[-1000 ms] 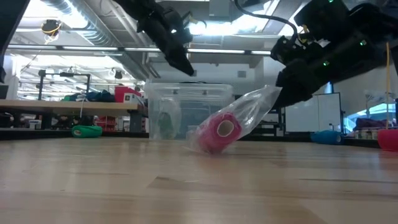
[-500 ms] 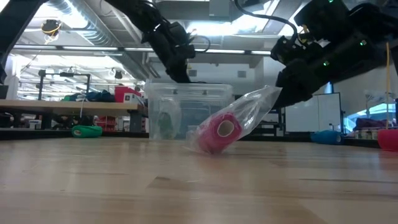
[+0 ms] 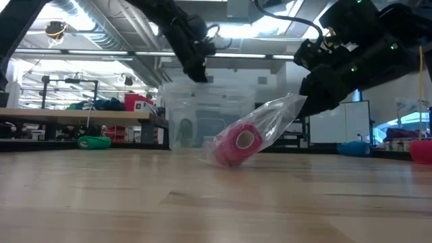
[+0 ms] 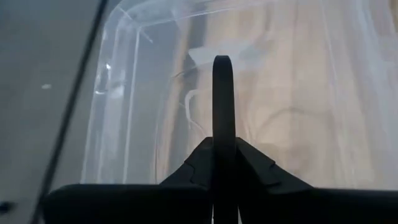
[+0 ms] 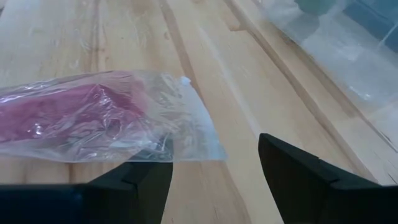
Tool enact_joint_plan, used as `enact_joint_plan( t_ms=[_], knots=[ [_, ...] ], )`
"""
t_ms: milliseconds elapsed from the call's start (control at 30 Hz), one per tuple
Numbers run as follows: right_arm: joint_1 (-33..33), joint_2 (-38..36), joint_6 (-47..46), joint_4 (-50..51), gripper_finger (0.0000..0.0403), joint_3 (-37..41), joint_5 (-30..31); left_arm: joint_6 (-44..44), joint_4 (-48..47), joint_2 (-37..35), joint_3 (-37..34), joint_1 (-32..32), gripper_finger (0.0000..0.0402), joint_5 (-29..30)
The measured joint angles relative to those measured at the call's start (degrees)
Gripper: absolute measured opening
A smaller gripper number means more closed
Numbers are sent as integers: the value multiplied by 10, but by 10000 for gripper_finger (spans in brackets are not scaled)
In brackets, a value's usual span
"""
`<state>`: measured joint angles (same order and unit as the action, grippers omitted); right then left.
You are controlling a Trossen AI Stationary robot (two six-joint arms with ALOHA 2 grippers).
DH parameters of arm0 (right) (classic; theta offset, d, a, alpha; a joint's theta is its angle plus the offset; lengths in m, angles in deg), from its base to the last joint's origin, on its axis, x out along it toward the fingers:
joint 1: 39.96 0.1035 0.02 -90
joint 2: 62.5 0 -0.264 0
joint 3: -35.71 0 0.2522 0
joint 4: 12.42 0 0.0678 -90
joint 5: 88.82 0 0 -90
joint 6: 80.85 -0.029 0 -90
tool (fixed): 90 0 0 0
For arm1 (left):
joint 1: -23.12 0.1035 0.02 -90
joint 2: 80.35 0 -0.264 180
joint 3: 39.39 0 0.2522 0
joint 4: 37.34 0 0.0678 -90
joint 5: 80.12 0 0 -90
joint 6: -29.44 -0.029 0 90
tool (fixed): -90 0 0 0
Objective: Roll bandage
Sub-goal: Open the cover of the container
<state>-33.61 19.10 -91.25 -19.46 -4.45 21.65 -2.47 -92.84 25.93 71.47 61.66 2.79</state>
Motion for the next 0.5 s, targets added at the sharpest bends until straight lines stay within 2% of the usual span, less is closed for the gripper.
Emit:
enact_joint_plan(
  t_ms=[200,500],
  knots=[
    [0,0,1,4,237,0,-1,0,-15,-22,48,-33,23,98],
    [0,0,2,22,237,0,-1,39,-50,-95,53,-101,24,214]
  ],
)
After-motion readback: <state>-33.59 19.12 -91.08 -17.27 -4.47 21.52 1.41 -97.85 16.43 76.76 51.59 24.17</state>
